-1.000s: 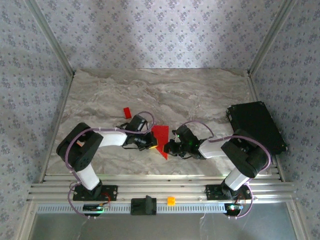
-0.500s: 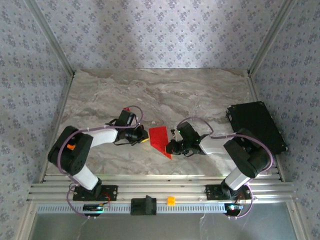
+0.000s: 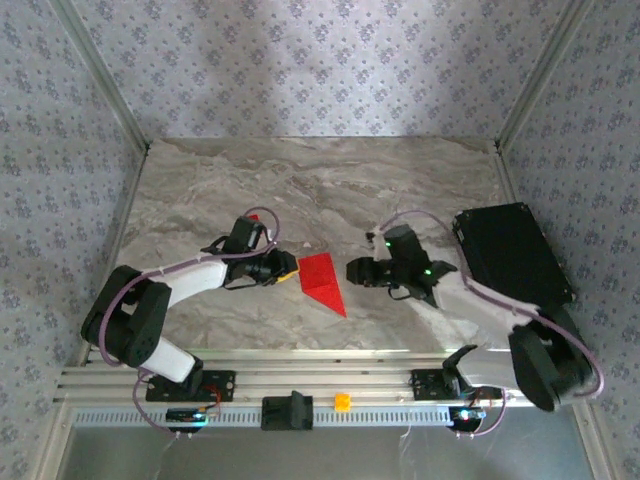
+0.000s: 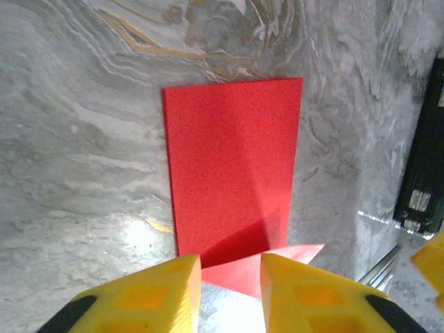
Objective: Fold a paper plane with a square sheet of paper (pick it up from the middle)
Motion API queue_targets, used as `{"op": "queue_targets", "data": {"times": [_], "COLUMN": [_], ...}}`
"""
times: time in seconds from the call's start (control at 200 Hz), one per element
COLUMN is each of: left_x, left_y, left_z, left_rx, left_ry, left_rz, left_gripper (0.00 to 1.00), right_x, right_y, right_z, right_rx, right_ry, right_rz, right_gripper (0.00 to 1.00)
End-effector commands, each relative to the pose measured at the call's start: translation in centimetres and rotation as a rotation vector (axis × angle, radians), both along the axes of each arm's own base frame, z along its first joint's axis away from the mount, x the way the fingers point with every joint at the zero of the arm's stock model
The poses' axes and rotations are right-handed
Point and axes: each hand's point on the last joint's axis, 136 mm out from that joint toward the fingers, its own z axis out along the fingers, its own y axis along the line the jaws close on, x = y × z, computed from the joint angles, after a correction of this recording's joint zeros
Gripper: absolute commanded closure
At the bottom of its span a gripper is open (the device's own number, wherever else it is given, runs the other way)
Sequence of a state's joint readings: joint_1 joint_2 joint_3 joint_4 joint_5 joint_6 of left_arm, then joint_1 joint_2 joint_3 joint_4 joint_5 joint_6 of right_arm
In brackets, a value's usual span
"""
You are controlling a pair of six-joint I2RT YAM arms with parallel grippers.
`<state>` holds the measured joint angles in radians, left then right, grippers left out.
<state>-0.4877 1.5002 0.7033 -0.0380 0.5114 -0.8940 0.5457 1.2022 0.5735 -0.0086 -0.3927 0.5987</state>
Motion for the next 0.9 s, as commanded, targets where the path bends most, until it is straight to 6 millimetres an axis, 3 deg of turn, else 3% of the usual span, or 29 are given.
{"op": "queue_targets", "data": {"times": [0.0,0.11,0.265,0.585,0.765,0.895], "left_x": [0.3,0.4,0.6,0.4,0.2,0.3], "left_y": [-0.6,-0.9,-1.3,-1.7,-1.7,-1.6], "left_z": [0.6,0.3,-0.3,-0.8,-1.2,-1.4], "left_rx": [-0.050,-0.051,-0.070,-0.090,-0.085,-0.082], "left_ry": [-0.005,0.013,0.044,0.073,0.087,0.088], "left_rz": [-0.028,-0.053,-0.053,-0.059,-0.063,-0.058], "left_gripper": [0.65,0.60,0.60,0.59,0.59,0.59], "right_x": [0.2,-0.8,-1.9,-0.9,-0.5,-0.5], "right_y": [-2.5,-2.6,-1.0,3.8,4.9,4.6], "right_z": [-1.5,-2.2,-2.7,-3.9,-5.3,-6.5], "right_rx": [0.043,0.061,0.071,0.075,0.084,0.075], "right_ry": [0.046,0.080,0.103,0.131,0.162,0.196], "right_rz": [-0.167,-0.158,-0.098,0.017,0.053,0.052], "right_gripper": [0.59,0.58,0.57,0.58,0.66,0.76]}}
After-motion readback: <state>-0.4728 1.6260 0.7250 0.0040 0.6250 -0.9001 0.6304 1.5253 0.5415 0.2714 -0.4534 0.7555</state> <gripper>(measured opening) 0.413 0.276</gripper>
